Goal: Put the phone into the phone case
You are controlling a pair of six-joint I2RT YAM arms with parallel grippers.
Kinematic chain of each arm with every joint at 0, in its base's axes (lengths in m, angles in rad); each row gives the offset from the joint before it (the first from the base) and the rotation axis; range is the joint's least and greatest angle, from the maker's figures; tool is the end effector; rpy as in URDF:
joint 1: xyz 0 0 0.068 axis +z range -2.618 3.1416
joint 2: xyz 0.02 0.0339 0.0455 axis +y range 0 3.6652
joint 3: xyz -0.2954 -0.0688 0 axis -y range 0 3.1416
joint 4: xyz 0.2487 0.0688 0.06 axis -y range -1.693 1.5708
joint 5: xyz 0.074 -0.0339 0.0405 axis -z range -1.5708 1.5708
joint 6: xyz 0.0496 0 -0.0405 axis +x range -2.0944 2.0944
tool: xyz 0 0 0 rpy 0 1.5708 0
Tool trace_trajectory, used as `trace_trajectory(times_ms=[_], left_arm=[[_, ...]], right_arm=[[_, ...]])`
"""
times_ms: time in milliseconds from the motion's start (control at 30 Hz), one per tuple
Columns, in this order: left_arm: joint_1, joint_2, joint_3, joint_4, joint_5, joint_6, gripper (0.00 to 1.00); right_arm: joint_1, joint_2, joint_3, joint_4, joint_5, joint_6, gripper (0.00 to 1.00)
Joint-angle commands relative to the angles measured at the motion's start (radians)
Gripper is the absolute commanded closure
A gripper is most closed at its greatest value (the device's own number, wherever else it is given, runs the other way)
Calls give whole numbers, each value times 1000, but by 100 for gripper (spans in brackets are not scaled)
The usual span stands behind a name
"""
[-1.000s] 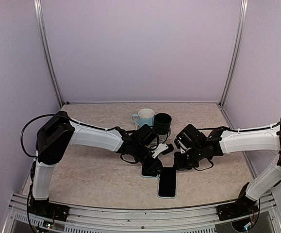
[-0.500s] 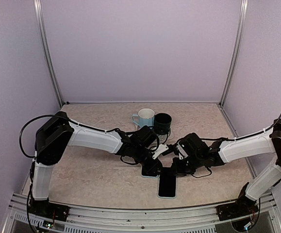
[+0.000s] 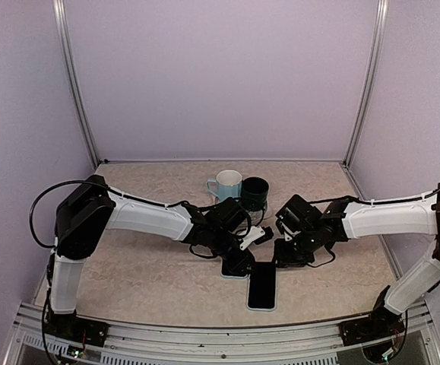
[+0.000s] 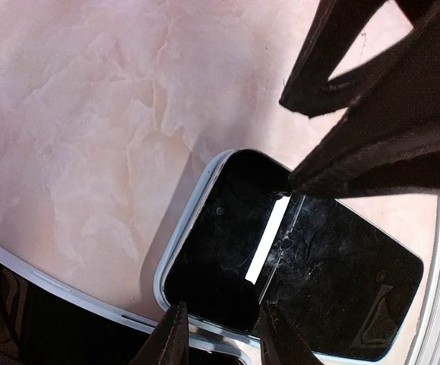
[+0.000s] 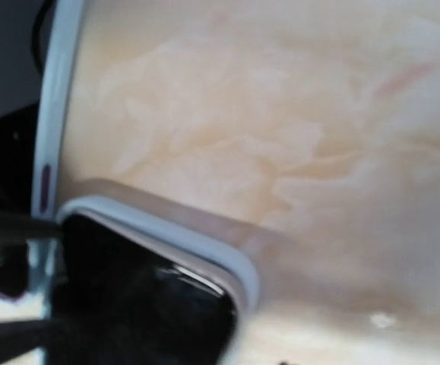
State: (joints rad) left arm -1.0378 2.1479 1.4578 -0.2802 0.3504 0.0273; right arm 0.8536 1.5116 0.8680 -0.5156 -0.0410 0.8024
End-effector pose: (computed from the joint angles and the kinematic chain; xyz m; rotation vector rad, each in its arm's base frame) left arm 0.2289 -0.4215 0.1495 1.4797 2.2230 -0.8126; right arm 0.1870 0.2176 0.1939 -0.0853 2.8531 0.4785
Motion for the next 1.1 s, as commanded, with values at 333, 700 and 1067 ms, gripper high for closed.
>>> trace_trajectory(times_ms=[333, 700, 1067], left_arm=[[-26, 32, -33, -104, 4, 6, 65], [-25, 41, -30, -106, 6, 7, 64], [-30, 41, -3, -158, 45, 22, 63]], right_arm=[[-30, 55, -26, 37, -25, -49, 68], [-6, 142, -39, -11, -10, -36, 84], [102, 326, -88, 17, -14, 33, 100]])
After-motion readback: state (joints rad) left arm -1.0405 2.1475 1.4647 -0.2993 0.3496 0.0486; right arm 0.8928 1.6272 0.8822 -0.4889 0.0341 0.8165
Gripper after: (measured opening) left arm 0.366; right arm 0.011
